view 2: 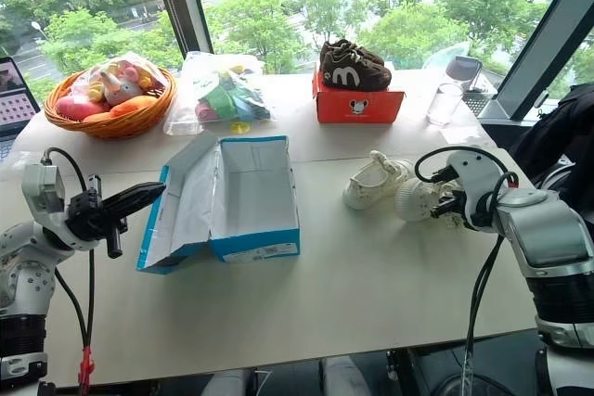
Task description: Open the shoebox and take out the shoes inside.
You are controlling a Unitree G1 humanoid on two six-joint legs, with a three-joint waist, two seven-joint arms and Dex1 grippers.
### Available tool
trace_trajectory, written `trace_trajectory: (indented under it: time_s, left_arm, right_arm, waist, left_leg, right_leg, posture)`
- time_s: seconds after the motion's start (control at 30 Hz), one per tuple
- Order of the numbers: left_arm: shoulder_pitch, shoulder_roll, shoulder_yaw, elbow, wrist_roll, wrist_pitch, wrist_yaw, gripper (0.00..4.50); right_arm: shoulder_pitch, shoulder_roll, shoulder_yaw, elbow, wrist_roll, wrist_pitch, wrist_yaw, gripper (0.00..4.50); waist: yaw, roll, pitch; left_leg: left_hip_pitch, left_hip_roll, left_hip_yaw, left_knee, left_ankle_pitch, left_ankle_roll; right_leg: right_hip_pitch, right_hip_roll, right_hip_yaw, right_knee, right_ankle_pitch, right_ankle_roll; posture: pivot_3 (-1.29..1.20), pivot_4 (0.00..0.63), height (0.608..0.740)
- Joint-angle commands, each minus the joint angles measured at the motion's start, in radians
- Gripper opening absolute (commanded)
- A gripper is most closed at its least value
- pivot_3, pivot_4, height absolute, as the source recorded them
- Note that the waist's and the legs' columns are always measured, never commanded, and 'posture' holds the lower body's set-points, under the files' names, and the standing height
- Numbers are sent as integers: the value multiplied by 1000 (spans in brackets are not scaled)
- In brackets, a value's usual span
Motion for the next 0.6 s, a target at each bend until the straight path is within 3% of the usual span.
trace_trajectory:
  time_s: [0.03,0.1,0.27,0.4,0.53,0.6]
  left_arm:
    - [-5,7,6,-16,-3,-3,-1,0]
    - [-7,7,6,-15,-1,-4,1,0]
    - [-9,5,7,-11,8,-15,13,0]
    - [-10,4,9,-11,15,-22,28,0]
    - [-10,-1,18,1,64,-36,123,0]
    - [6,-10,28,-6,88,-50,185,0]
  right_arm:
    - [-61,38,-75,12,7,-26,-27,1258]
    - [-84,53,-97,13,3,-29,-39,1827]
    - [-209,100,-244,-3,75,-10,-46,1827]
    - [-228,70,-240,-52,116,11,-1,1827]
    - [-277,57,-273,-198,270,72,104,1827]
    - [-203,70,-259,-322,353,74,164,1827]
  waist:
    - [0,0,0]
    - [3,0,0]
    - [4,0,0]
    - [6,0,0]
    - [5,1,0]
    - [4,1,0]
  left_leg:
    - [0,0,0,0,0,0]
    - [0,0,0,0,0,0]
    - [-1,0,0,0,0,0]
    - [-1,0,-1,0,0,0]
    - [-1,0,0,0,0,0]
    - [-1,0,0,0,0,0]
  right_leg:
    - [0,0,0,0,0,0]
    - [0,0,0,0,0,0]
    - [0,0,0,0,0,1]
    - [0,0,0,0,0,1]
    - [0,0,0,0,0,1]
    - [0,0,0,0,0,1]
  posture:
    - [0,150,740]
    - [0,150,740]
    - [0,150,740]
    - [0,150,740]
    - [0,150,740]
    - [0,150,740]
